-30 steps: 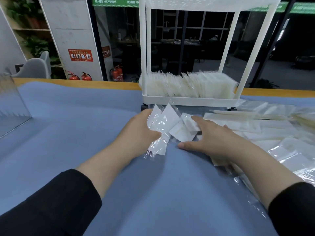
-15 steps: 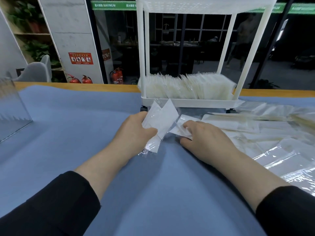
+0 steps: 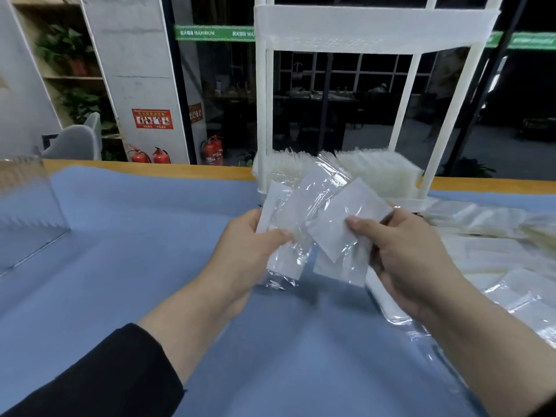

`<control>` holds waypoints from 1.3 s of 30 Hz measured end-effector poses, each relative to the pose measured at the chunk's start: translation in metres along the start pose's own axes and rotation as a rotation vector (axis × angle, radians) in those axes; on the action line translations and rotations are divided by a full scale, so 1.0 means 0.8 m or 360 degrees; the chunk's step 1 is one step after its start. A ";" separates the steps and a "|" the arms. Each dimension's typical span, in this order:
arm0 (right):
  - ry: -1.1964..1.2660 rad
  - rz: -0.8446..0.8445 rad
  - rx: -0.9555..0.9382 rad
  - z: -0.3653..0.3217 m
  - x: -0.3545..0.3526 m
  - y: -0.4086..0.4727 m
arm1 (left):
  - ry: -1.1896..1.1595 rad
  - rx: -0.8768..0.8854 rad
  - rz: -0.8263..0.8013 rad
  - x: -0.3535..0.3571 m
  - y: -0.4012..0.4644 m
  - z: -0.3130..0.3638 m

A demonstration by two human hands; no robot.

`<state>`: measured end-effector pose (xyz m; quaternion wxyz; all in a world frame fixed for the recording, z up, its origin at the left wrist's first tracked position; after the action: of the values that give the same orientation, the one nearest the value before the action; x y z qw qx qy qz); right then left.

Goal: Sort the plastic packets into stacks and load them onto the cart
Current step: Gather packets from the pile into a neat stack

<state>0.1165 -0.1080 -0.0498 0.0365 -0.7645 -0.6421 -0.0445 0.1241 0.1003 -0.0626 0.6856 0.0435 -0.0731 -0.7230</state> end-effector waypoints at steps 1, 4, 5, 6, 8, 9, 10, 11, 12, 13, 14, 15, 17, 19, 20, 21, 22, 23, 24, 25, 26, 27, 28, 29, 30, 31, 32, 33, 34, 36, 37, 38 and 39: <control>0.0007 -0.0009 0.0010 0.006 0.004 0.000 | -0.0082 -0.0032 -0.0050 0.007 -0.003 -0.001; -0.0061 0.0011 0.0026 0.016 0.012 0.000 | -0.0199 -0.0098 -0.0152 0.025 -0.009 -0.006; -0.0087 0.0008 0.0025 0.019 0.014 0.001 | -0.0217 -0.0096 -0.0176 0.029 -0.010 -0.007; -0.0071 -0.0022 0.0003 0.021 0.018 0.002 | -0.0209 -0.0083 -0.0196 0.032 -0.010 -0.007; -0.0097 -0.0110 -0.0034 0.024 0.026 0.003 | -0.0115 -0.0048 -0.0229 0.037 -0.013 -0.006; -0.0146 -0.0152 -0.0047 0.025 0.030 0.002 | -0.0058 -0.0033 -0.0246 0.039 -0.014 -0.007; -0.0194 -0.0197 -0.0068 0.024 0.034 0.000 | -0.0010 -0.0018 -0.0257 0.041 -0.015 -0.008; -0.0214 -0.0251 -0.0088 0.022 0.039 -0.003 | 0.0013 0.0002 -0.0251 0.041 -0.015 -0.009; -0.0215 -0.0296 -0.0107 0.021 0.043 -0.004 | -0.0005 0.0024 -0.0225 0.039 -0.014 -0.009; -0.0214 -0.0317 -0.0113 0.020 0.045 -0.006 | -0.0052 0.0053 -0.0179 0.036 -0.013 -0.007; -0.0230 -0.0321 -0.0101 0.022 0.047 -0.006 | -0.0106 0.0098 -0.0127 0.031 -0.011 -0.002; -0.0261 -0.0329 -0.0077 0.023 0.049 -0.008 | -0.0146 0.0157 -0.0081 0.028 -0.008 0.004; -0.0344 -0.0420 -0.0048 0.026 0.059 -0.014 | -0.0157 0.0241 -0.0066 0.027 -0.007 0.012; -0.0410 -0.0486 -0.0076 0.025 0.068 -0.021 | -0.0077 0.0219 -0.0088 0.031 -0.006 0.007; -0.0443 -0.0468 -0.0105 0.024 0.069 -0.022 | -0.0024 0.0216 -0.0082 0.031 -0.005 0.006; -0.0482 -0.0431 -0.0156 0.019 0.069 -0.023 | 0.0011 0.0255 -0.0062 0.030 -0.004 0.009; -0.0544 -0.0370 -0.0236 0.011 0.066 -0.024 | 0.0025 0.0338 -0.0013 0.026 -0.003 0.017; -0.0627 -0.0309 -0.0343 0.000 0.063 -0.026 | 0.0020 0.0460 0.0064 0.019 -0.003 0.028; -0.0760 -0.0251 -0.0476 -0.013 0.058 -0.030 | -0.0019 0.0602 0.0160 0.009 -0.003 0.040; -0.0939 -0.0210 -0.0626 -0.028 0.055 -0.036 | -0.0088 0.0756 0.0266 -0.002 -0.007 0.053; -0.1166 -0.0193 -0.0781 -0.041 0.055 -0.043 | -0.0167 0.0889 0.0374 -0.015 -0.013 0.063; -0.1402 -0.0199 -0.0910 -0.049 0.059 -0.050 | -0.0209 0.0971 0.0461 -0.025 -0.019 0.068; -0.1603 -0.0216 -0.0988 -0.051 0.063 -0.054 | -0.0207 0.0995 0.0515 -0.030 -0.022 0.068; -0.1755 -0.0250 -0.0995 -0.046 0.067 -0.054 | -0.0158 0.0962 0.0543 -0.032 -0.023 0.065; -0.1870 -0.0298 -0.0962 -0.037 0.070 -0.050 | -0.0084 0.0886 0.0562 -0.031 -0.021 0.060; -0.1945 -0.0358 -0.0891 -0.025 0.072 -0.045 | 0.0007 0.0778 0.0575 -0.031 -0.018 0.051; -0.1970 -0.0408 -0.0797 -0.013 0.072 -0.040 | 0.0110 0.0647 0.0570 -0.029 -0.013 0.041; -0.1965 -0.0431 -0.0710 -0.005 0.069 -0.034 | 0.0212 0.0511 0.0542 -0.028 -0.007 0.030; -0.1947 -0.0422 -0.0652 -0.001 0.064 -0.029 | 0.0284 0.0384 0.0496 -0.027 -0.001 0.017; -0.1869 -0.0366 -0.0611 -0.002 0.054 -0.021 | 0.0323 0.0218 0.0450 -0.033 0.008 -0.004; -0.1804 -0.0343 -0.0585 -0.004 0.049 -0.018 | 0.0318 0.0188 0.0466 -0.038 0.010 -0.009; -0.1741 -0.0332 -0.0553 -0.004 0.045 -0.016 | 0.0291 0.0179 0.0485 -0.041 0.011 -0.010; -0.1697 -0.0326 -0.0524 -0.003 0.043 -0.015 | 0.0241 0.0176 0.0492 -0.043 0.013 -0.010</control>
<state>0.1105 -0.0727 -0.0435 -0.4170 -0.6105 -0.6273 0.2448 0.1377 0.1340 -0.0704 0.7887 0.1236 -0.0668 -0.5986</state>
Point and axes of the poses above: each hand's wrist, its own y-axis towards the middle knuckle, its own x-axis out of the palm, z = x × y, the point moved 9 cm from there along y, towards the middle knuckle, and after that the axes turned 7 degrees about x, right-handed, at the moved point
